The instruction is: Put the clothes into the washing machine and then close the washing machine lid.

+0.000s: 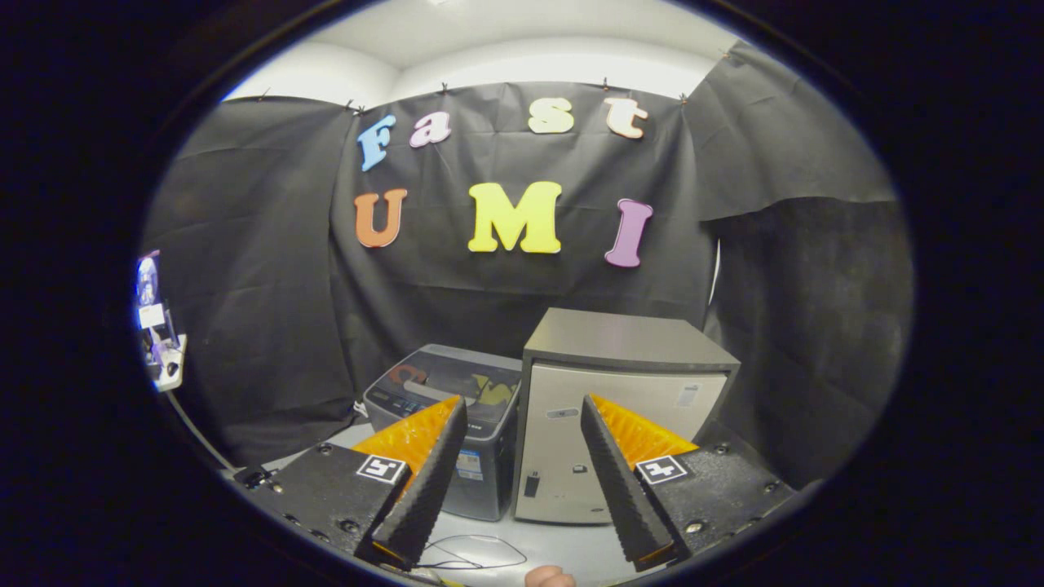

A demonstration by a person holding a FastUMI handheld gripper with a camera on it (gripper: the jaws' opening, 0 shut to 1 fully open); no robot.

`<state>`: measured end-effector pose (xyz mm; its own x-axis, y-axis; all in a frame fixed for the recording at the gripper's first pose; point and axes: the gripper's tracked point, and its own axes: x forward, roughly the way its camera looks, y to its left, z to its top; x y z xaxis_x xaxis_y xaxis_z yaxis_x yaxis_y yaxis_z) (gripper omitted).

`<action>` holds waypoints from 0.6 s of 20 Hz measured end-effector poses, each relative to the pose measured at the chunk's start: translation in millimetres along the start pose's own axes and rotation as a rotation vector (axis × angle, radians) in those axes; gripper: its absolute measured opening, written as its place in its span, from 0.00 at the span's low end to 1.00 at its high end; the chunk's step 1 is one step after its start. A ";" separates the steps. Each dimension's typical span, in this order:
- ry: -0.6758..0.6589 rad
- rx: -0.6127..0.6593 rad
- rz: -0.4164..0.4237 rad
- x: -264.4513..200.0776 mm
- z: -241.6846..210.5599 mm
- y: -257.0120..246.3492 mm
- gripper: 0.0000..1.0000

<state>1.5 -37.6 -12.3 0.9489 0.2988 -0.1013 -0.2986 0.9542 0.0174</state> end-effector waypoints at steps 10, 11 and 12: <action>-0.001 0.008 -0.007 -2.2 -2.7 -15.1 0.88; -0.003 0.011 -0.009 -2.9 -2.4 -18.5 0.88; -0.005 0.013 -0.013 -4.5 -1.9 -22.2 0.88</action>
<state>3.6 -60.1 -14.1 0.9530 0.2869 -0.0971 -0.2854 0.9580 0.0289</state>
